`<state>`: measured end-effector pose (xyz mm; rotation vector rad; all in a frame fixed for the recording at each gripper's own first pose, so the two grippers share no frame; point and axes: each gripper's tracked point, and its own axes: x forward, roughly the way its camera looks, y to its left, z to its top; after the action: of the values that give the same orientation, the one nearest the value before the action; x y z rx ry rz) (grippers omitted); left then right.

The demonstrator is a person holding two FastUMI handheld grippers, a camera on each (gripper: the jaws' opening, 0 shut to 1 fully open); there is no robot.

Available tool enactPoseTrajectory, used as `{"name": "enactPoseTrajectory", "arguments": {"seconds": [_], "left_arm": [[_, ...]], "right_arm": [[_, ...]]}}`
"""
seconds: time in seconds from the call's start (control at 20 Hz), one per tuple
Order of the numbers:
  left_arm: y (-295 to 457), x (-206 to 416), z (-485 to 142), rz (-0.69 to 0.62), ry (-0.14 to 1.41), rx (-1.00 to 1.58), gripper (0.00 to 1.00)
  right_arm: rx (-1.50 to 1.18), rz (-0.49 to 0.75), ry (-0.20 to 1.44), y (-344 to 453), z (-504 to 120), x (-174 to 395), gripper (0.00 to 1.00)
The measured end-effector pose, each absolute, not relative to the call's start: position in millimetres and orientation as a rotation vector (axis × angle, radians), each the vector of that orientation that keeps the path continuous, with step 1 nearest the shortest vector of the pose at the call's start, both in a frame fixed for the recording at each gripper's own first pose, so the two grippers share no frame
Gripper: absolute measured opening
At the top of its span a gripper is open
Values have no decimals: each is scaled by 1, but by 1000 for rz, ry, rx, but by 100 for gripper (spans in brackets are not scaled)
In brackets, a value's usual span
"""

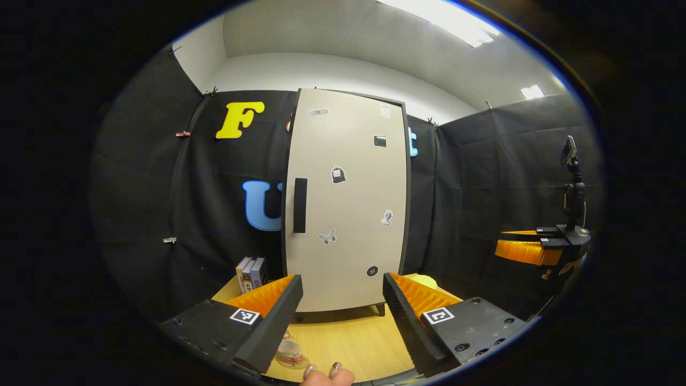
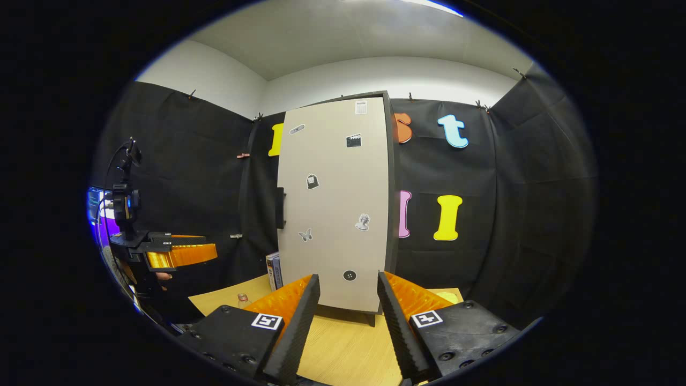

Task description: Open the cabinet door with the right hand, grasp the bottle in the cabinet with the left hand and place it on the coaster, then close the cabinet door with the right hand.

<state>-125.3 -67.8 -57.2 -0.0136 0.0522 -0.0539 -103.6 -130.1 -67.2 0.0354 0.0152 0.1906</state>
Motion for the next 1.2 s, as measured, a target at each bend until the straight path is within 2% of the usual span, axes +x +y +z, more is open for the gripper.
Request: {"name": "enactPoseTrajectory", "arguments": {"seconds": [1.2], "left_arm": [[-72,-123,-57,-82,43,-16,95]], "right_arm": [[28,188,23,-125,-65,-110,72]]}}
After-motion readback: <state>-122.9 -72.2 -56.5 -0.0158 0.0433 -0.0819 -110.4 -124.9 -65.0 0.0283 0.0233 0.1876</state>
